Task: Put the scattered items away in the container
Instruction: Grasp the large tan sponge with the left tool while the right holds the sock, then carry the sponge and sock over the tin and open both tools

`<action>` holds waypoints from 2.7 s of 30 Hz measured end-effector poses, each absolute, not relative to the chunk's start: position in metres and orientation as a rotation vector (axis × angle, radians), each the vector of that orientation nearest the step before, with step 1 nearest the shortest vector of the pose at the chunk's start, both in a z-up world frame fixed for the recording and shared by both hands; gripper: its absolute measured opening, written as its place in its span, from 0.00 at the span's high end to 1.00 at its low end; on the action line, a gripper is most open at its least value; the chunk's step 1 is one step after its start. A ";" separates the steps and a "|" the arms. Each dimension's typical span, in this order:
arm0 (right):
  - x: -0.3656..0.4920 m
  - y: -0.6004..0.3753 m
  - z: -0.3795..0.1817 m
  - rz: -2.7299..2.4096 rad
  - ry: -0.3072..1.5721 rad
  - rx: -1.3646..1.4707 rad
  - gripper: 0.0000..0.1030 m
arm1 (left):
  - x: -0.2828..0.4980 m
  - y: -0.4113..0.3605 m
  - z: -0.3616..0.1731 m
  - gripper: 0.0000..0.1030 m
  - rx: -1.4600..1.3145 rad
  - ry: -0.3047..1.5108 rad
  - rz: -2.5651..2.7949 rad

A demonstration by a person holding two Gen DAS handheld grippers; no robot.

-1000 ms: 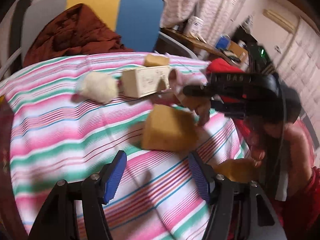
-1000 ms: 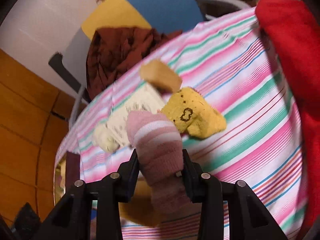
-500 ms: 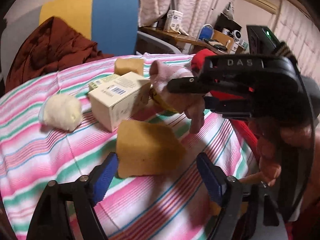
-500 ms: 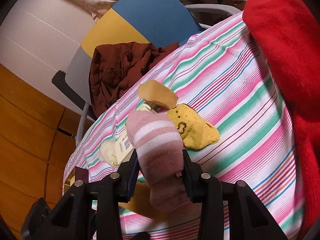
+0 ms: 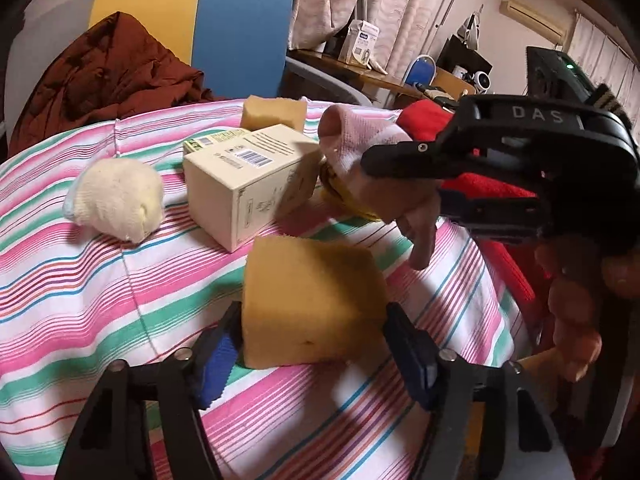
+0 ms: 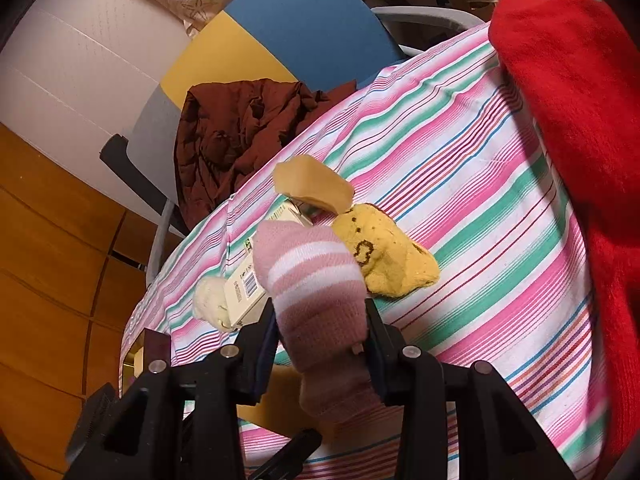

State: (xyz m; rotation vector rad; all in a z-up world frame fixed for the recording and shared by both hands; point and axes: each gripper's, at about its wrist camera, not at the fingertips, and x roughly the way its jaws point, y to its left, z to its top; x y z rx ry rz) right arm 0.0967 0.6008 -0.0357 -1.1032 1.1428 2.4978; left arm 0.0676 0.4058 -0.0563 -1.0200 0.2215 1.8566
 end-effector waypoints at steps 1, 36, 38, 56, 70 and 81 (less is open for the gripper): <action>0.096 0.600 -0.036 2.503 1.138 -1.108 0.61 | 0.068 0.402 -0.056 0.34 -1.016 0.220 1.866; 0.082 0.503 0.001 2.869 0.931 -1.121 0.61 | 0.020 0.179 0.008 0.37 -0.928 -0.183 2.260; 0.080 0.488 0.002 2.897 0.948 -1.147 0.61 | 0.017 0.167 0.007 0.37 -0.929 -0.188 2.281; 0.013 0.312 -0.003 3.043 0.986 -1.419 0.61 | 0.012 0.097 -0.021 0.37 -1.036 -0.185 2.325; -0.041 0.242 -0.017 3.006 0.845 -1.503 0.32 | 0.018 0.080 -0.039 0.28 -1.125 -0.155 2.305; -0.010 0.248 0.009 3.125 0.771 -1.276 0.20 | 0.031 0.068 -0.030 0.27 -1.088 -0.222 2.377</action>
